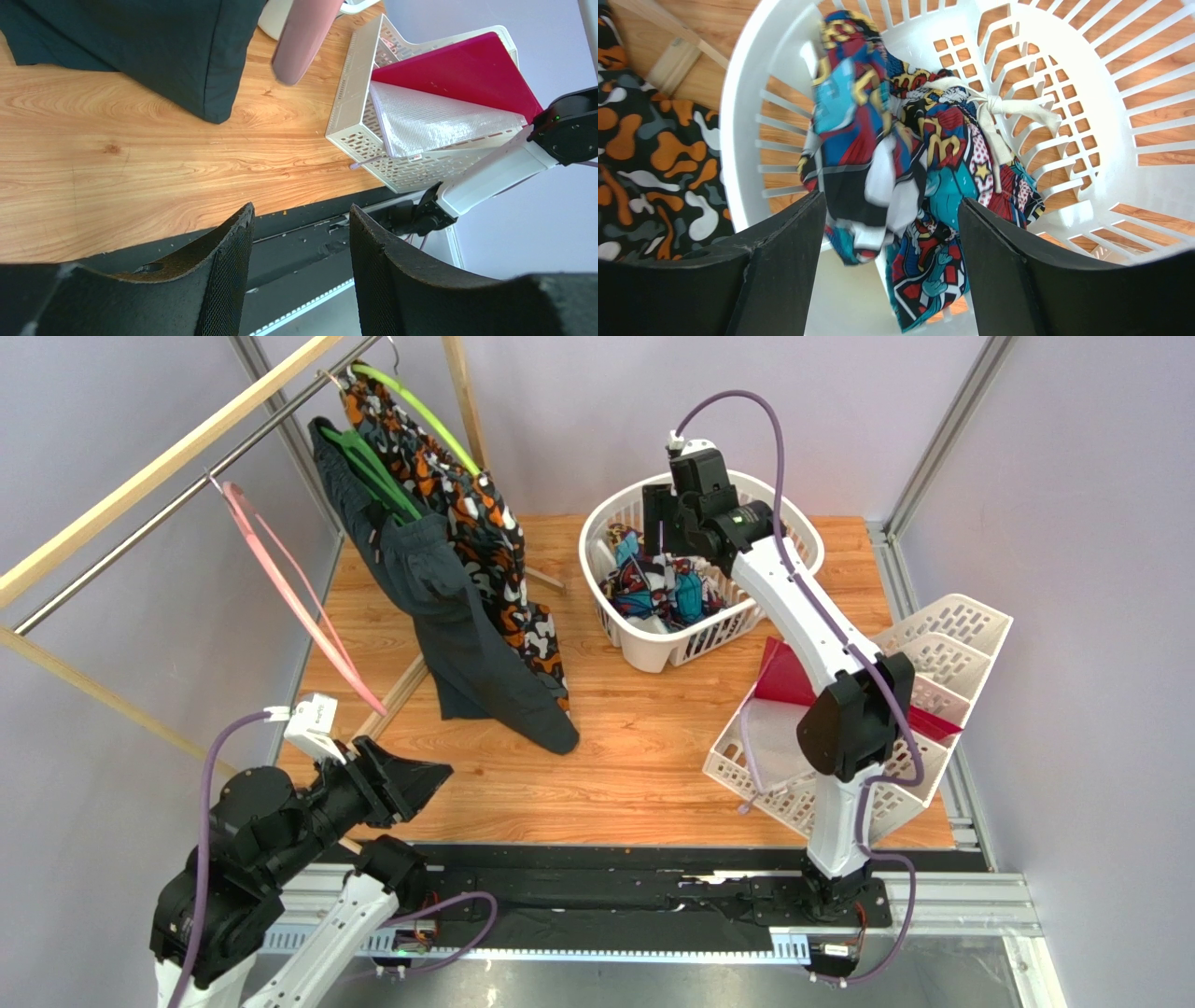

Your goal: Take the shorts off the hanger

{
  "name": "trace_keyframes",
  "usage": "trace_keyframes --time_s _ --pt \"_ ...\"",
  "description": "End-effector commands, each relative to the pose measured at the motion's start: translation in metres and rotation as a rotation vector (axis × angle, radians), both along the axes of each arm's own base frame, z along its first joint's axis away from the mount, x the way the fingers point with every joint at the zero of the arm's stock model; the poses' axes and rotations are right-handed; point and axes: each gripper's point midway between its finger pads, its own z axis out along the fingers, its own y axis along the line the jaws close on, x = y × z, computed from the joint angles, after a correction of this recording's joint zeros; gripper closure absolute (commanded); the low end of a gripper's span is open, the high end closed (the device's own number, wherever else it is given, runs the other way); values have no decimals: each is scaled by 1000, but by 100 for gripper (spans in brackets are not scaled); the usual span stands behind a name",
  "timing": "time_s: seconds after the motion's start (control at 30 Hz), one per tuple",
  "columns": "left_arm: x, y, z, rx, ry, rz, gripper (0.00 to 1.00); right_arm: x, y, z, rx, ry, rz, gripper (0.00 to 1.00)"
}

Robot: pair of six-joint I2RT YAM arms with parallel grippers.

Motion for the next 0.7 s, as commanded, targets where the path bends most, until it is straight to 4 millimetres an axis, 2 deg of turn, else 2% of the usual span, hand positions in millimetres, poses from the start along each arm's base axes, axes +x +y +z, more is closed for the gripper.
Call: trace_keyframes --time_s 0.0,0.13,0.3,0.4,0.47,0.5,0.53,0.6,0.63,0.67 --pt "-5 -2 0 -17 -7 -20 42 -19 -5 54 18 -100 4 28" --pt "-4 -6 -5 -28 9 -33 42 -37 6 65 32 -121 34 28" --pt "-1 -13 -13 -54 28 -48 42 -68 24 65 63 -114 79 28" --pt "1 -18 -20 -65 45 -63 42 -100 50 57 82 -108 153 28" --pt "2 -22 -25 -70 57 -76 42 -120 59 47 111 -99 187 28" --pt "3 -23 -27 -76 63 -80 43 -133 71 46 133 -104 225 28" --pt "5 -25 -33 -74 73 -82 43 -149 72 34 150 -78 245 28" --pt "4 -27 -37 -85 81 -90 43 -175 84 23 178 -65 296 28" --pt "6 -29 -44 -86 91 -91 43 -188 89 41 245 -116 337 27" --pt "5 -30 -46 -96 95 -97 43 -204 88 9 242 -60 349 27"
